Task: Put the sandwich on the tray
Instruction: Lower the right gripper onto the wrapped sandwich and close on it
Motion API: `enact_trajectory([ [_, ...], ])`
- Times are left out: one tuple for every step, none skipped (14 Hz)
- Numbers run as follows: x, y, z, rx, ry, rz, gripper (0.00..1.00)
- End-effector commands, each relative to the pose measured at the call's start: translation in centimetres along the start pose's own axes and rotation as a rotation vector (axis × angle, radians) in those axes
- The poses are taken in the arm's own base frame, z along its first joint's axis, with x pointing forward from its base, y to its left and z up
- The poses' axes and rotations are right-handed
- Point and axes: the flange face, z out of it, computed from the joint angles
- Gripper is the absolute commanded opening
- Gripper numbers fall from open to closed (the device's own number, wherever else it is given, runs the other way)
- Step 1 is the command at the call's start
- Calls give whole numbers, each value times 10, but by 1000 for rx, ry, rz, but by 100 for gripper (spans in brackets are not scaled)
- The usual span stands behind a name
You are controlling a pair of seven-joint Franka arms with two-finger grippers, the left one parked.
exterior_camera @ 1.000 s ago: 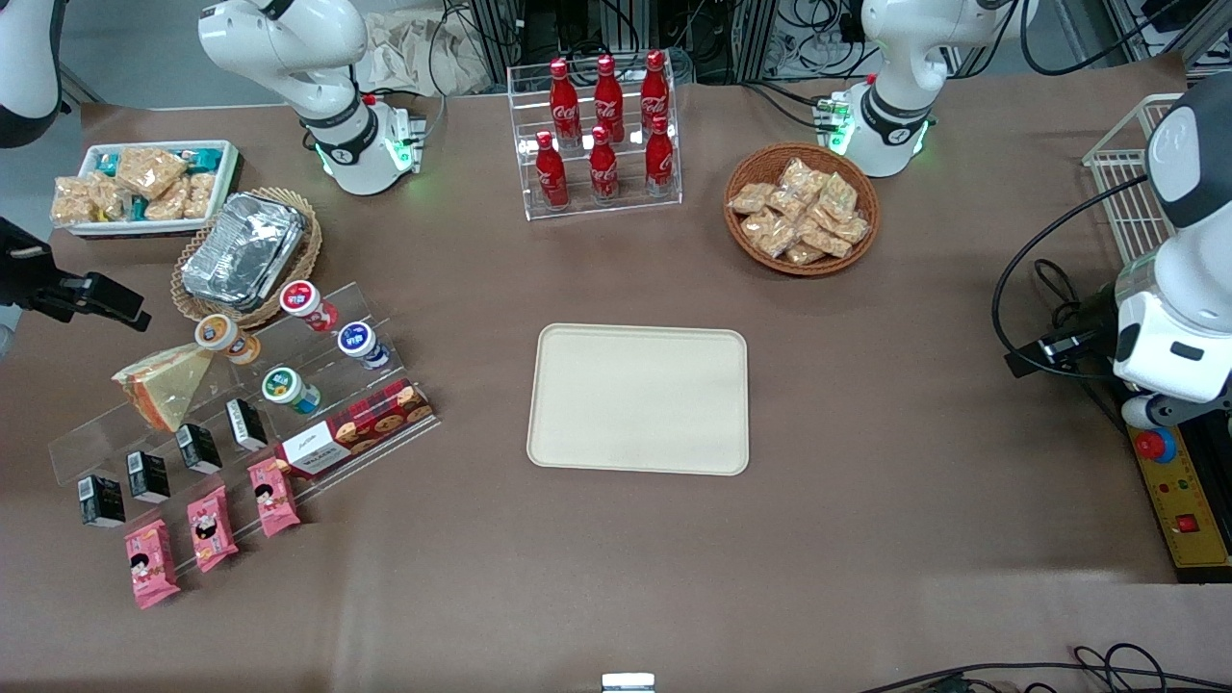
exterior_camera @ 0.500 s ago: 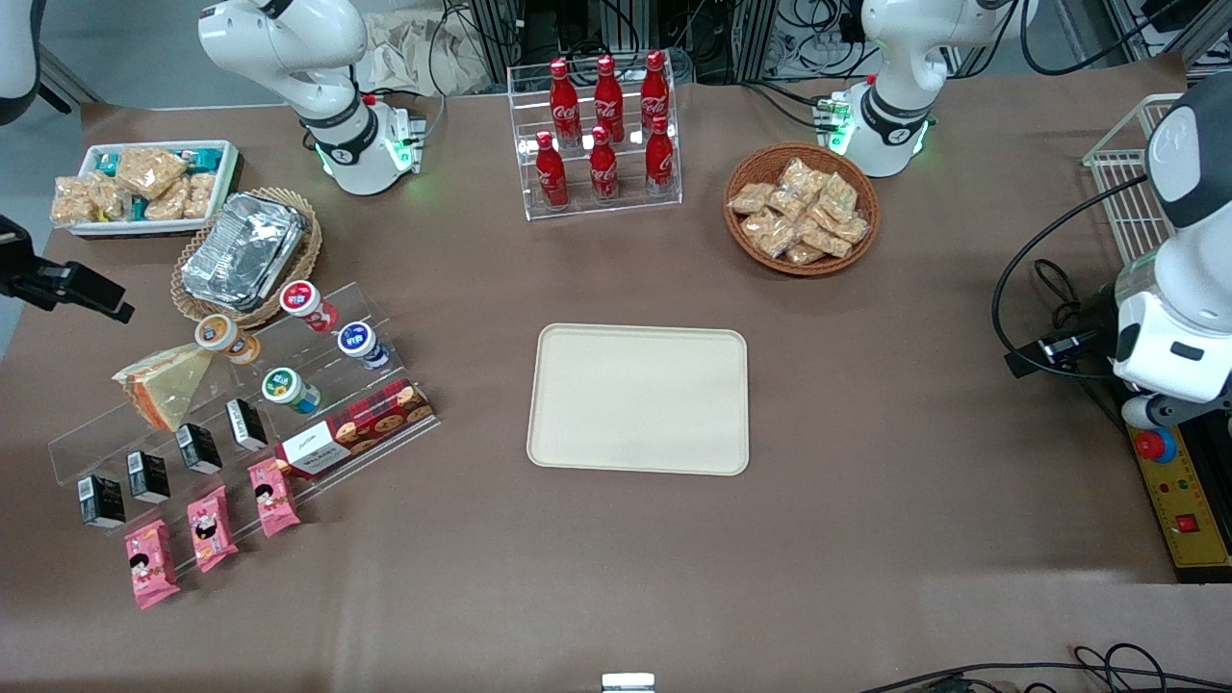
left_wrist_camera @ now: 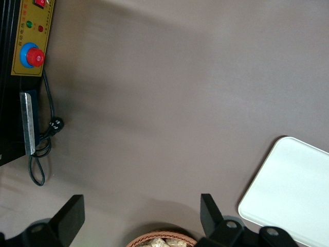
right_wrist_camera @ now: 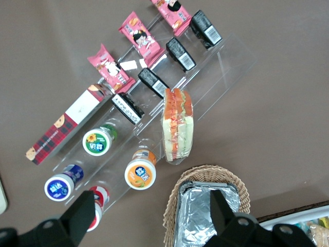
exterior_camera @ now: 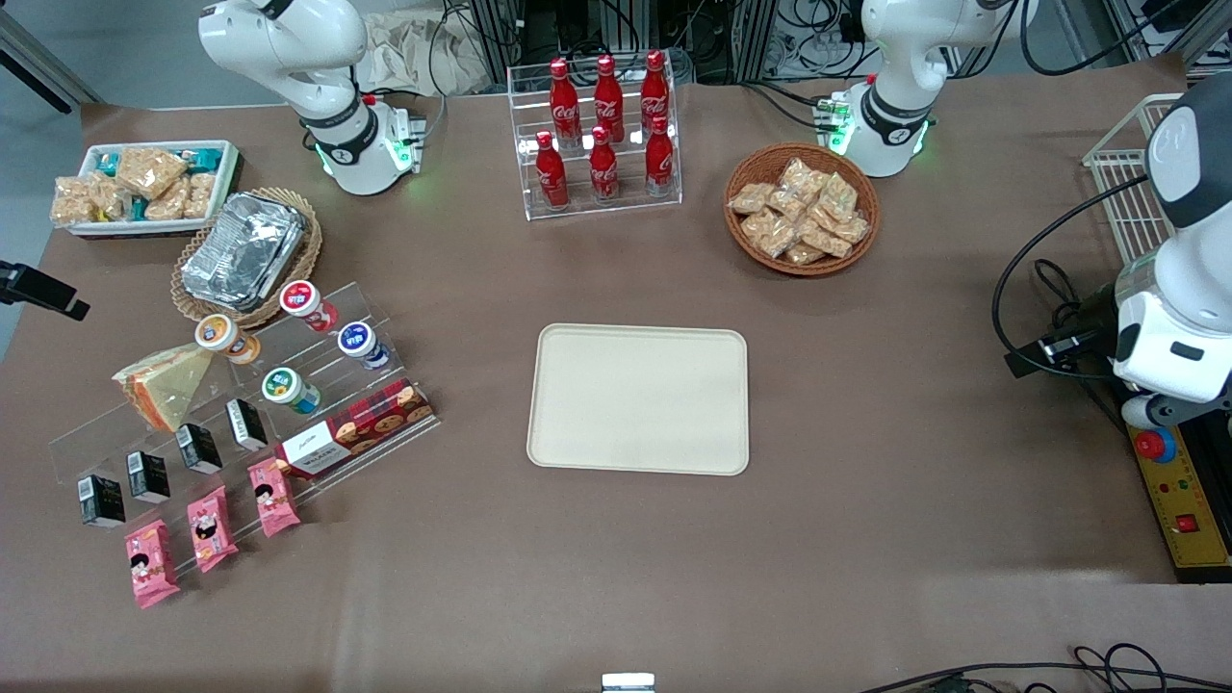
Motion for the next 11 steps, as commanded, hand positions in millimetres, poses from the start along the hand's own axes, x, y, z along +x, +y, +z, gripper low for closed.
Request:
enact_trajectory([
  [-4, 2, 23, 19, 12, -67, 99],
  [-8, 2, 33, 21, 19, -69, 99],
  [-13, 3, 44, 26, 37, -71, 99],
  [-18, 3, 55, 29, 63, -89, 99],
  [-23, 4, 68, 32, 84, -115, 99],
  [-26, 4, 81, 34, 100, -127, 99],
  [-30, 5, 92, 29, 113, -134, 99],
  [-32, 9, 104, 28, 128, -145, 99],
  [-34, 19, 117, 25, 147, -145, 99],
  [-36, 23, 128, 22, 160, -159, 99],
  [-37, 26, 133, 20, 169, -170, 99],
])
